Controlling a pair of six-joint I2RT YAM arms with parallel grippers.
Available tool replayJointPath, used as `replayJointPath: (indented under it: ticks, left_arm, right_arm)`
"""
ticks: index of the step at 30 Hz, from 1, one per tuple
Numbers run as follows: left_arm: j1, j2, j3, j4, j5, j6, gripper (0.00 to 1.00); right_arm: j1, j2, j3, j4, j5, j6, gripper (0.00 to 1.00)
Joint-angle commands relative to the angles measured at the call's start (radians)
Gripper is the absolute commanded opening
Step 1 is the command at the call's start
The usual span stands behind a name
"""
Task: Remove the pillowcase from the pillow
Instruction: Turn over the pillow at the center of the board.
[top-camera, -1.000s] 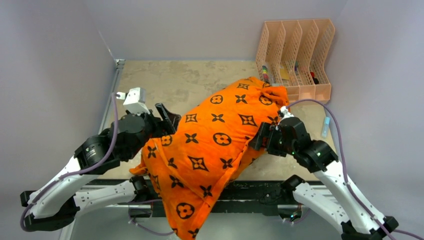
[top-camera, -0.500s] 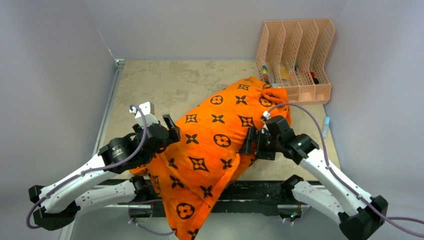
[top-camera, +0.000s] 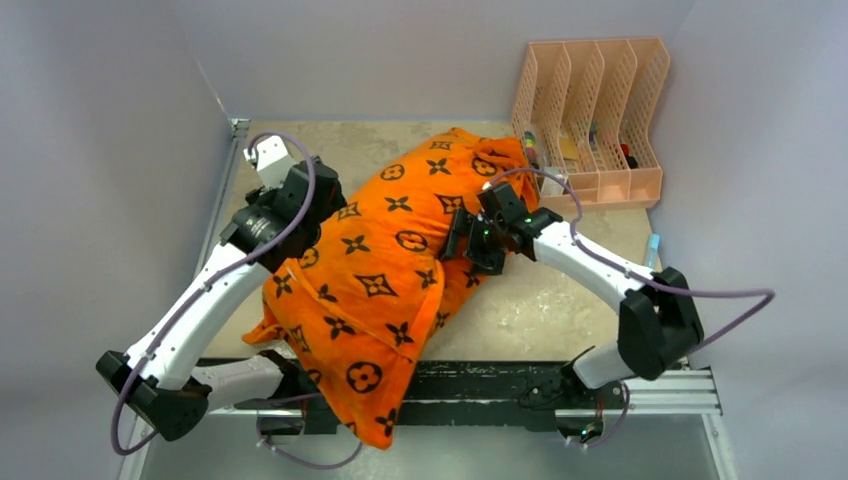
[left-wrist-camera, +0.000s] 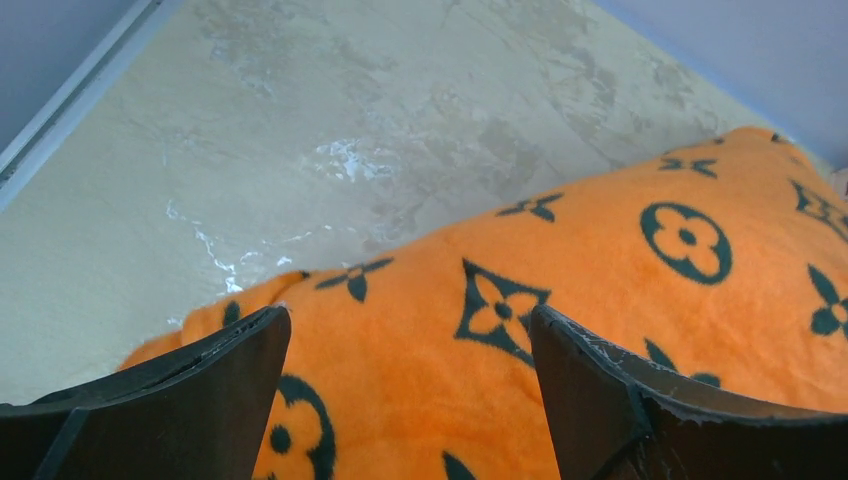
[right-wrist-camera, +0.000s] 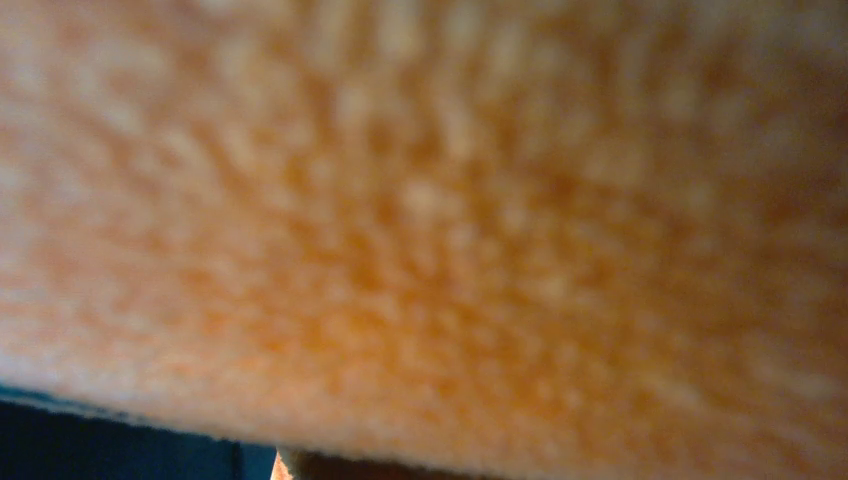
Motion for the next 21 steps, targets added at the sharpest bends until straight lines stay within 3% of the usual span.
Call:
replayJointPath:
  ticks: [1,5,8,9,11,12,15,17,21]
  left_arm:
    - [0.039,0.036,0.018,-0.046,0.072,0.007,0.9]
    - [0.039,-0.151,-0.221,0.118,0.111,-0.026,0.9]
    - [0.041,-0.206,-0.276,0.098,0.216,-0.092,0.9]
    - [0.041,-0.202,-0.283,0.079,0.255,-0.099,0.88]
    - [0.042,-0.198,-0.272,-0.001,0.248,-0.136,0.87]
    - [0.041,-0.208,-0.259,-0.018,0.243,-0.146,0.87]
    - [0.041,-0.28,-0.234,-0.007,0.252,-0.122,0.87]
    - [0.042,-0.31,-0.187,-0.045,0.255,-0.115,0.87]
    - [0.042,-0.329,-0.042,-0.244,0.221,-0.159,0.87]
  right_arm:
    - [-0.003,0.114,-0.027,0.195,-0.066,-0.007,0.88]
    - [0.024,0.096,0.019,0.181,0.085,-0.205,0.8]
    - [0.014,0.112,0.013,0.21,-0.051,-0.257,0.7]
    - [0.015,0.141,0.038,0.203,-0.075,-0.288,0.61]
    - [0.041,0.196,0.095,0.176,-0.101,-0.333,0.54]
    - [0.066,0.206,0.132,0.14,-0.062,-0.361,0.55]
    - [0.142,0.152,0.205,-0.006,0.196,-0.37,0.76]
    - [0.129,0.11,0.221,-0.076,0.217,-0.361,0.79]
    - [0.124,0.03,0.388,-0.27,0.423,-0.396,0.82]
